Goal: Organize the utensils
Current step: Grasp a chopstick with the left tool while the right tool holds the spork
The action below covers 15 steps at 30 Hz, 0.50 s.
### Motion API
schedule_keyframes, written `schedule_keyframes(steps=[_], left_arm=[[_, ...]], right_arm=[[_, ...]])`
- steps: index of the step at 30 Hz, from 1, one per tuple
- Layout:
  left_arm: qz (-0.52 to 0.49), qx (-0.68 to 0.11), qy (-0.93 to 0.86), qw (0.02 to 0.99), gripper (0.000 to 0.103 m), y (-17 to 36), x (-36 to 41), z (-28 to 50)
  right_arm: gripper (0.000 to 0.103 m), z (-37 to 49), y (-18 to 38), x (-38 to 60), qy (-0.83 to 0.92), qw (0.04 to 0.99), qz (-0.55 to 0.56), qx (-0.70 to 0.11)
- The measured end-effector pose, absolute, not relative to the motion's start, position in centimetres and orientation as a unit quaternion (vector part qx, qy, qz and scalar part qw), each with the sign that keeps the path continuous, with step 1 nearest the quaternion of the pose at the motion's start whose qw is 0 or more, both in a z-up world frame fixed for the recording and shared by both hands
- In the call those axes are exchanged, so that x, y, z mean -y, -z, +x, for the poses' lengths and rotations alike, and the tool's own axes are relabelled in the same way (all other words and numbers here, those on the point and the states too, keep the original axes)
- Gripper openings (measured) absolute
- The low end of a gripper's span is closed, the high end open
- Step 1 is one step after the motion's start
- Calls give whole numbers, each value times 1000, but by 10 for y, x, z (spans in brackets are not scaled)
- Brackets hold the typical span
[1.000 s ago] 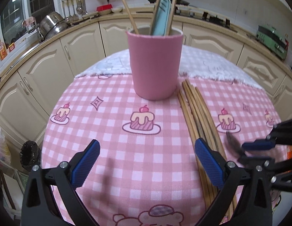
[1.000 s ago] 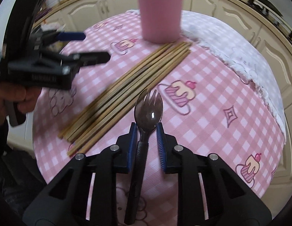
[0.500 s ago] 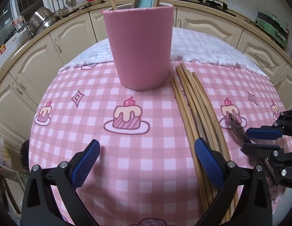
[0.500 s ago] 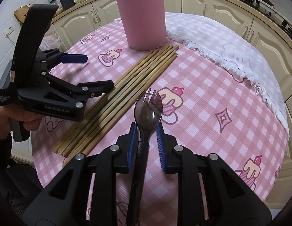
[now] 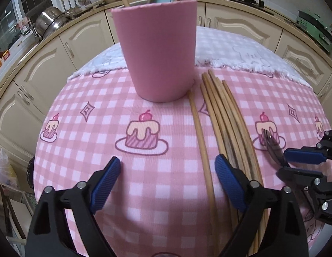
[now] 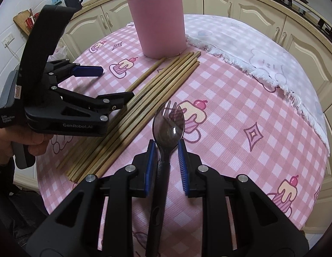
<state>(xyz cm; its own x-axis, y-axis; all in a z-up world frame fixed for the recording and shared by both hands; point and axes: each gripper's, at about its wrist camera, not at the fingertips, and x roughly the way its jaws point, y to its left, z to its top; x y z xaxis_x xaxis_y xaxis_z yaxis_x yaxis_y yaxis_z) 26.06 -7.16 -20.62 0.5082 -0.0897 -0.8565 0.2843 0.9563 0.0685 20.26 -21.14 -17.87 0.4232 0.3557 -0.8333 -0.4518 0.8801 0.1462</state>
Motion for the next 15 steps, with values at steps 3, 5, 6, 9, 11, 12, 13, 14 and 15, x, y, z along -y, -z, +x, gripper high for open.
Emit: schedule_keyframes(steps=[3, 5, 6, 9, 11, 12, 13, 14, 15], left_arm=[[95, -485, 131, 860, 67, 205, 72, 256], [104, -484, 152, 855, 52, 203, 76, 252], [108, -485, 158, 853, 43, 203, 79, 251], [116, -489, 173, 847, 33, 201, 83, 253], [125, -491, 184, 842, 25, 199, 87, 255], [127, -491, 188, 841, 11, 199, 87, 255], [129, -490, 192, 840, 6, 198, 88, 254], [129, -488, 193, 841, 5, 198, 88, 253], [127, -486, 195, 842, 5, 198, 88, 252]], right_arm=[[22, 203, 178, 211, -235, 842, -46, -483], [22, 204, 178, 210, -231, 842, -41, -486], [22, 205, 178, 210, -229, 842, -39, -487], [22, 210, 178, 205, -222, 840, -34, -495], [22, 211, 178, 201, -218, 839, -43, -497], [22, 211, 178, 199, -216, 839, -50, -496], [22, 212, 179, 198, -214, 840, -54, -496], [21, 211, 179, 196, -213, 841, -59, -495], [20, 210, 179, 195, -211, 842, -62, -493]])
